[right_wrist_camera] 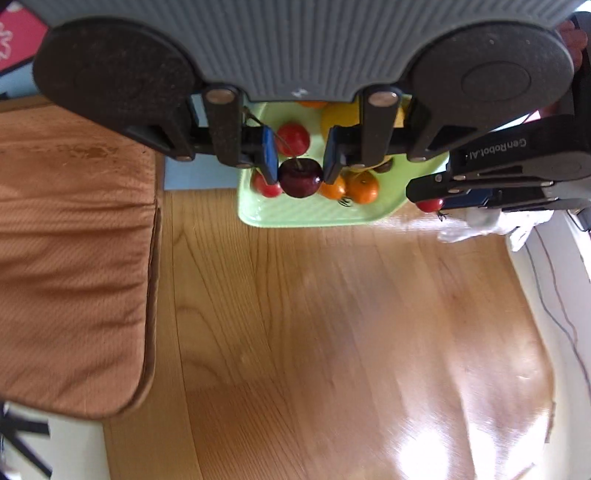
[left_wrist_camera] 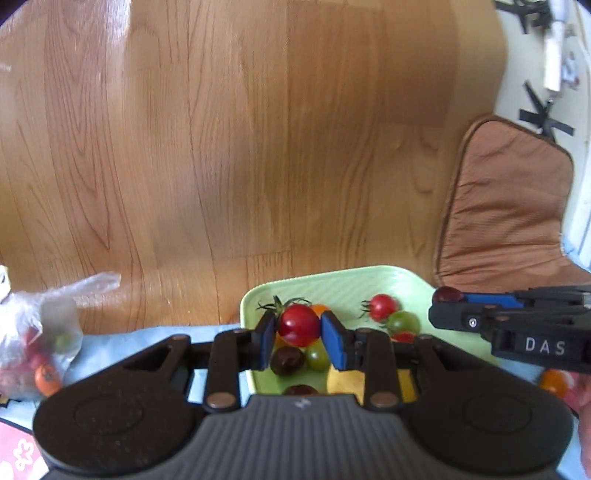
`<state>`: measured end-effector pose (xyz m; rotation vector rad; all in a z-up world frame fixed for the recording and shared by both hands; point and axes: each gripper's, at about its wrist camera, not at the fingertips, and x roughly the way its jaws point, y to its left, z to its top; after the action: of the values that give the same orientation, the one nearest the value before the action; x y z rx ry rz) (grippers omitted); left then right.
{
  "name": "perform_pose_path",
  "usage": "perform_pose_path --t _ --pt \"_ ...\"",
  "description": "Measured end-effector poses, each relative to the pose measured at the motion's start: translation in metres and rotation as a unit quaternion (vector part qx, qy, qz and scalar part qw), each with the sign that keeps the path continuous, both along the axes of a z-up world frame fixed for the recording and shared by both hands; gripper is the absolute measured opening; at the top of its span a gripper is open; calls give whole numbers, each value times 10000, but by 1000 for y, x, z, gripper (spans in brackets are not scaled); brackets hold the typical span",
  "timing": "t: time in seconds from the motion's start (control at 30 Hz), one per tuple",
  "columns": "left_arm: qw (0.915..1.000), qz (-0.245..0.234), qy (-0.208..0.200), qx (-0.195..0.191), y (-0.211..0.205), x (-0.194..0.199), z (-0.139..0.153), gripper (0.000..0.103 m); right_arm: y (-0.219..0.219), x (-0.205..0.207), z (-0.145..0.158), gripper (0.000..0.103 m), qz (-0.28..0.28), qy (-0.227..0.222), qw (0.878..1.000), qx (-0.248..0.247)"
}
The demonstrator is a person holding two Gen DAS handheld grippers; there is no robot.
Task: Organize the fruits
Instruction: 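Lower both fruits into the green bowl and open both tools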
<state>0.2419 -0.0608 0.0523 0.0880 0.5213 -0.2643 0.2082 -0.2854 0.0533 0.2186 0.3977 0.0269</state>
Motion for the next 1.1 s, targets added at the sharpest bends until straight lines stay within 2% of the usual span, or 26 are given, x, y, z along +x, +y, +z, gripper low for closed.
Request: perform_pose_path --t 0.43,1.1 --pt "9999 27 83 102 -2 17 -10 28 3 26 -7 29 45 101 9999 43" --pt "9994 97 261 193 -2 22 -24 29 6 27 -7 32 29 93 9999 -60"
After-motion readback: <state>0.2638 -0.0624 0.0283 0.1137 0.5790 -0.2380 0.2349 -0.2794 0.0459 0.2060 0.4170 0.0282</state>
